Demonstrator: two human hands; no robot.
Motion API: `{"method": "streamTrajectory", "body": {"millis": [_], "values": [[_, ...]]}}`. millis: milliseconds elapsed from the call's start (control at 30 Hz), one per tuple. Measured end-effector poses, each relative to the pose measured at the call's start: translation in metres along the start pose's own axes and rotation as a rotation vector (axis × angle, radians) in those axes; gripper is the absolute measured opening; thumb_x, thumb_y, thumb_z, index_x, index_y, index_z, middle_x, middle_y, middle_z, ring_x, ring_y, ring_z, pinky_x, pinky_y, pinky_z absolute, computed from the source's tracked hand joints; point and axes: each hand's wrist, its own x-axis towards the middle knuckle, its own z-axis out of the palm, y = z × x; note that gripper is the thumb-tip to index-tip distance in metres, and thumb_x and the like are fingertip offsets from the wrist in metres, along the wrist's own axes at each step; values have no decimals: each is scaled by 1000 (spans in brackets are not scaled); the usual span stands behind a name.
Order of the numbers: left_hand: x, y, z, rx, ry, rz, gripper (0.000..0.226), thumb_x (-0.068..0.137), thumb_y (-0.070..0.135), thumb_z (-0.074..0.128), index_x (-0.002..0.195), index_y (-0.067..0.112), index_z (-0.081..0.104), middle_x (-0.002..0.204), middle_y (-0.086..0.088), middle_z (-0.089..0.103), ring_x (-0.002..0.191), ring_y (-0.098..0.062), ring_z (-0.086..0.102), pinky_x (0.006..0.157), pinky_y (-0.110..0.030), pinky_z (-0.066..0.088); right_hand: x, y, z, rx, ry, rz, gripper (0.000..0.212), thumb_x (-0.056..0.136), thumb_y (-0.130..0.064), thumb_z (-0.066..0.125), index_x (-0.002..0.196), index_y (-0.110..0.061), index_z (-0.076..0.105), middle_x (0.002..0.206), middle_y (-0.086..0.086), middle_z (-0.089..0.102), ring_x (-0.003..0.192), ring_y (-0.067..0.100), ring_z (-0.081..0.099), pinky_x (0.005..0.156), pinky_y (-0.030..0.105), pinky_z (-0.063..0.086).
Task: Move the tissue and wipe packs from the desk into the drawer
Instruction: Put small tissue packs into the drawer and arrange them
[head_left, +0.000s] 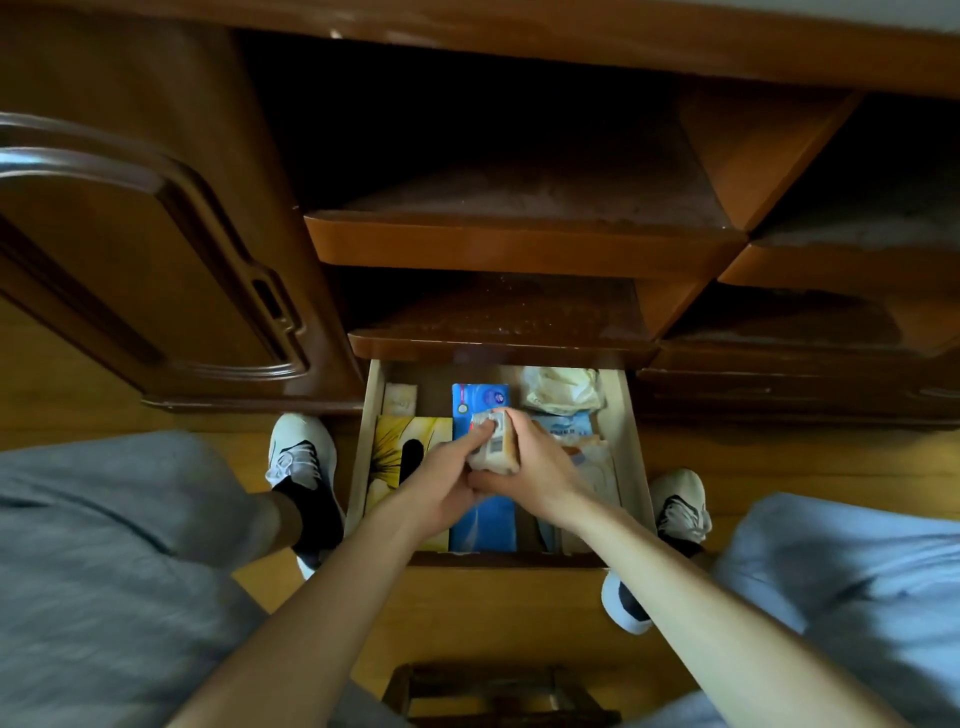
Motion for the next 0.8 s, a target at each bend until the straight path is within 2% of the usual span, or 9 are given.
{"method": "streamTrajectory", "body": {"millis": [100, 200, 267, 367, 500, 567, 667, 733, 800], "values": [[-1, 9, -17, -63, -16, -2, 43, 93, 33, 68, 126, 5, 69, 124, -18, 69, 108, -28, 66, 102, -43, 47, 16, -3, -3, -9, -178, 73, 98, 57, -70, 86, 139, -53, 34, 133, -19, 53, 120, 4, 54, 96, 32, 51], [-2, 17, -32, -184, 7, -13, 45, 96, 30, 64, 134, 8, 59, 126, -18, 69, 107, -26, 71, 88, -39, 59, 30, -5, -8, -11, -319, 125, 123, 55, -78, 83, 156, -42, 23, 135, -30, 43, 124, -2, 45, 92, 20, 42], [-3, 20, -37, -236, -6, -26, 44, 96, 31, 64, 135, 9, 59, 127, -17, 69, 108, -26, 70, 82, -36, 59, 37, -7, -5, -68, -286, 99, 113, 60, -71, 83, 154, -39, 29, 121, -36, 46, 114, -5, 51, 84, 15, 43], [-3, 22, -48, -262, -10, -23, 49, 92, 33, 67, 135, 11, 59, 137, -18, 63, 124, -28, 59, 111, -39, 44, 42, -11, 9, -147, -183, 60, 99, 62, -64, 79, 148, -39, 37, 106, -36, 50, 102, -19, 52, 70, 10, 44], [-1, 27, -60, -245, 48, -13, 42, 95, 36, 66, 129, 14, 63, 129, -16, 68, 117, -24, 65, 99, -37, 54, 54, -11, 27, -130, -161, 36, 71, 65, -60, 80, 126, -56, 44, 100, -32, 61, 98, -16, 57, 68, 11, 47], [3, 30, -64, -89, 258, 77, 36, 92, 35, 70, 120, 12, 67, 115, -13, 74, 108, -24, 70, 97, -40, 56, 65, -9, 32, -112, -150, 56, 75, 65, -68, 81, 131, -50, 48, 106, -28, 65, 97, -9, 62, 76, 14, 51], [3, 40, -78, 375, 846, 414, 12, 87, 33, 67, 94, 23, 65, 91, 2, 72, 88, -17, 69, 80, -36, 55, 90, -2, 37, -252, -125, 84, 80, 68, -77, 75, 132, -33, 52, 115, -14, 69, 99, 8, 67, 82, 34, 58], [-4, 50, -89, 526, 962, 550, 9, 85, 37, 61, 85, 28, 59, 82, 10, 68, 78, -6, 64, 68, -30, 46, 110, 3, 46, -417, -122, 100, 75, 73, -73, 74, 131, -31, 51, 117, -7, 71, 100, 16, 69, 82, 40, 59], [-2, 52, -103, 665, 978, 527, 10, 85, 38, 59, 90, 29, 59, 86, 11, 67, 81, -7, 63, 67, -30, 45, 128, 4, 56, -553, -93, 112, 78, 76, -66, 76, 137, -26, 48, 123, 2, 69, 107, 23, 67, 88, 40, 56]]}}
